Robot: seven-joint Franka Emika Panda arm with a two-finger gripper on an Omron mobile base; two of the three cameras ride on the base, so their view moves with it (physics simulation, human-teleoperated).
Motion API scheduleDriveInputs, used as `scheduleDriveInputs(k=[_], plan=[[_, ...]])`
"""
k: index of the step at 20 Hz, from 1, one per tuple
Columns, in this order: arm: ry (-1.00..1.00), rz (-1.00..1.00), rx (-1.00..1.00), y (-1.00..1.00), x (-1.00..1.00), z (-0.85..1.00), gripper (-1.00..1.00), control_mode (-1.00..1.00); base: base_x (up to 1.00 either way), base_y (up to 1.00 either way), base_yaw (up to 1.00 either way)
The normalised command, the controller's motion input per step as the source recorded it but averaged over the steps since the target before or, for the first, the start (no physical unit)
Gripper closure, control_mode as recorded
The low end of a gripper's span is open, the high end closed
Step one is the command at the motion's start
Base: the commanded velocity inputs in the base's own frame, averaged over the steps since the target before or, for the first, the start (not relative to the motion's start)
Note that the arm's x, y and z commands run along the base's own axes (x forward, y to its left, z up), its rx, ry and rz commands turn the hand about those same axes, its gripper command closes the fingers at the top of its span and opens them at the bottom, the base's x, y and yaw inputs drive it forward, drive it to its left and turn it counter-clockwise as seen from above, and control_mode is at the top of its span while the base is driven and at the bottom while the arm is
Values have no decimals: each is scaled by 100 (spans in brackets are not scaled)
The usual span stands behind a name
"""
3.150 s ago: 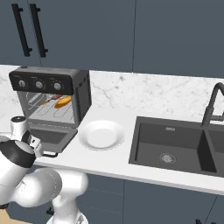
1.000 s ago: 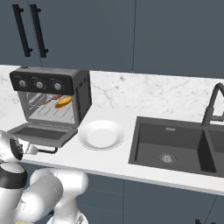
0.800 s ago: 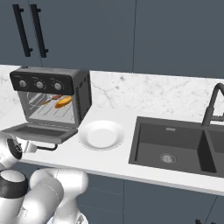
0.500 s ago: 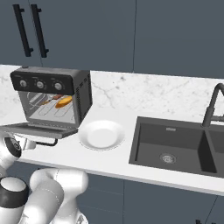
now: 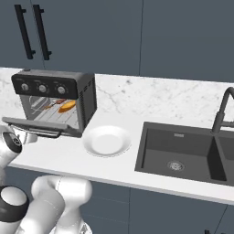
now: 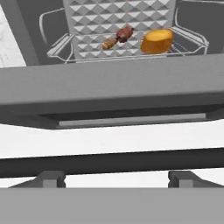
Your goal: Pick up the kebab skewer and baguette bread, and place them inside the toaster oven. Close the toaster oven door and start by setting the timer.
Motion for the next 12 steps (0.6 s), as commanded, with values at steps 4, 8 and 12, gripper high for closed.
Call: scheduleDriveInputs(k=[4, 8, 12], plan=[[-6, 0, 4, -32, 76, 34, -100, -100, 0, 0, 0], [-3, 0, 4, -30, 62, 11, -100, -100, 0, 0, 0], [-1, 0, 5, -26, 56, 2, -100, -100, 0, 0, 0]])
